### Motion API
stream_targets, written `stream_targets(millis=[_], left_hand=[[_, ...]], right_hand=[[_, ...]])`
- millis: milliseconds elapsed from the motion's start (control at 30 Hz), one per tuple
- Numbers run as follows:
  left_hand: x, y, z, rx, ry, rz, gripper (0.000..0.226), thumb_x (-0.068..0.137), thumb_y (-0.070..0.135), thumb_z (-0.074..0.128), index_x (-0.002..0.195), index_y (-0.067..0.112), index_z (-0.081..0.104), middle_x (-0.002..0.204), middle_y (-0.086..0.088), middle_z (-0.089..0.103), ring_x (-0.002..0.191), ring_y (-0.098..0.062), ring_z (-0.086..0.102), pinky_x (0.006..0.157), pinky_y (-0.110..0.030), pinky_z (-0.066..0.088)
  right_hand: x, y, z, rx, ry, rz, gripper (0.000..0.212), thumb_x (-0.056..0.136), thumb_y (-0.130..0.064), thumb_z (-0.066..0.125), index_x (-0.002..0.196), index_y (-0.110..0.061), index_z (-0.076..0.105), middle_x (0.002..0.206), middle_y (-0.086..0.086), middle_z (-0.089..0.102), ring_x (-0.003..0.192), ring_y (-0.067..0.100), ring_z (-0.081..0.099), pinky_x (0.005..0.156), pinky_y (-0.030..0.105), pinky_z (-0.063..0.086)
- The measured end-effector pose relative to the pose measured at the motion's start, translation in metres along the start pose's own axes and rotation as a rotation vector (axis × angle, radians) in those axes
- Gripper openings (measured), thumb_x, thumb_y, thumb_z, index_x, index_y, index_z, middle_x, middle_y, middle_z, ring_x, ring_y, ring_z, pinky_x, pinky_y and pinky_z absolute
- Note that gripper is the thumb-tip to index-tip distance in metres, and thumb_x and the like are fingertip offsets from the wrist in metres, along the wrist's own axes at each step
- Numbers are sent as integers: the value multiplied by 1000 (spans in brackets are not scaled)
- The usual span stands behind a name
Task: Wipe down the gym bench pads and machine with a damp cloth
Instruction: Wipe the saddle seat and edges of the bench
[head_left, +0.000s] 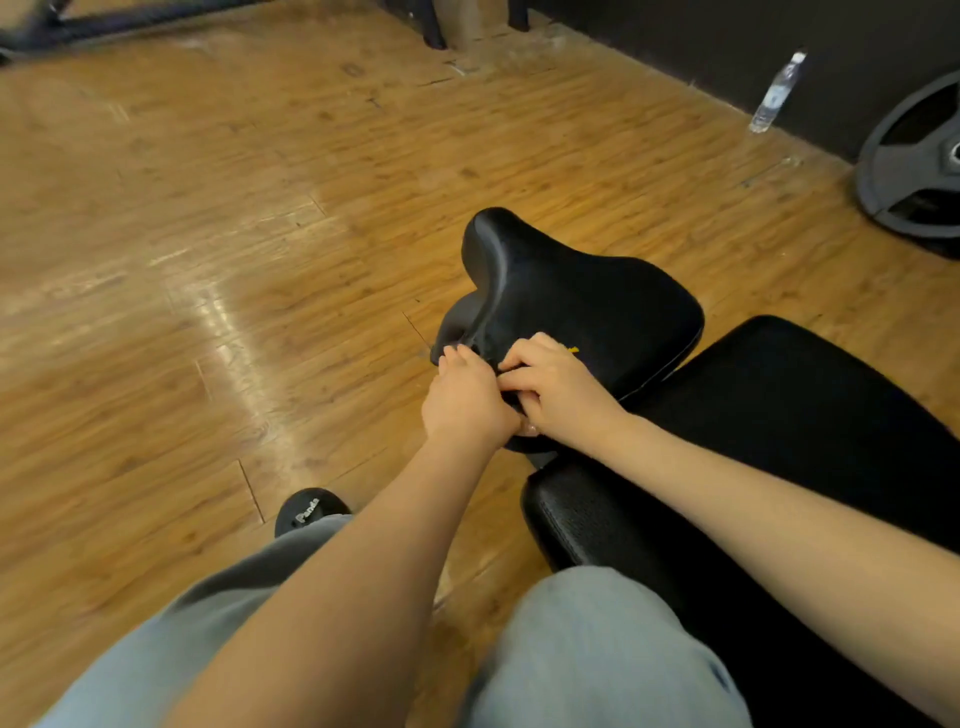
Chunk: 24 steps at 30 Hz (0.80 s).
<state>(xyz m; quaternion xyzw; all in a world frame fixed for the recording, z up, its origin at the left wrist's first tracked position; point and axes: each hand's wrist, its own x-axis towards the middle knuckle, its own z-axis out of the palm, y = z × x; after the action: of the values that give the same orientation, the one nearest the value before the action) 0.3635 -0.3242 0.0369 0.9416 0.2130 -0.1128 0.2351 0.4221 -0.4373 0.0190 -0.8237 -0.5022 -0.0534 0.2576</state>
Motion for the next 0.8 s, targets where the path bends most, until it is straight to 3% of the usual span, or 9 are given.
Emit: stream_targets(millis=[67,167,267,433,533,667,800], left_hand=[[0,1,-4,-18,-42,-14,122,67,45,81,149,-1,3,158,-17,4,146,-26,12,110,-38,32],[-1,1,-5,-25,-43,-13,125,62,50,83,149,0,8,157,-15,9,143,-27,21,106,-39,36],[2,-1,-6,-41,-65,1,131,62,50,83,150,1,-2,159,-15,1,145,-28,16,109,-39,33],[3,1,-6,-38,-65,11,132,63,48,83,149,-2,-4,158,-17,0,146,-27,11,113,-37,26],[4,2,-5,-16,-66,7,130,63,49,83,149,-2,0,158,-18,5,145,-27,14,112,-37,29],[4,2,-5,-23,-52,2,126,62,48,83,149,0,6,156,-16,12,142,-27,23,107,-38,35],[2,3,-5,-9,-57,-11,124,63,46,84,149,-1,7,155,-16,14,142,-28,23,107,-40,38]], right_hand=[[23,16,-6,-24,-53,20,37,80,-5,40,86,-8,76,82,11,61,77,32,53,67,36,44],[77,49,-9,-94,-24,185,33,86,4,47,101,-9,73,94,12,59,93,32,50,84,40,43],[130,71,-8,-178,-26,314,32,94,0,45,114,-11,68,106,10,54,106,28,45,99,36,37],[150,72,-4,-176,83,447,38,94,1,42,116,-16,68,116,10,54,115,28,43,96,33,37],[109,49,-1,-102,-19,321,40,87,4,43,115,-11,68,110,12,59,107,29,47,96,33,39],[41,12,-3,46,-14,306,34,88,4,49,113,-9,68,100,9,60,98,20,47,86,17,32],[-13,6,-19,78,-131,205,36,82,7,54,108,-12,71,95,4,59,90,8,39,77,7,28]])
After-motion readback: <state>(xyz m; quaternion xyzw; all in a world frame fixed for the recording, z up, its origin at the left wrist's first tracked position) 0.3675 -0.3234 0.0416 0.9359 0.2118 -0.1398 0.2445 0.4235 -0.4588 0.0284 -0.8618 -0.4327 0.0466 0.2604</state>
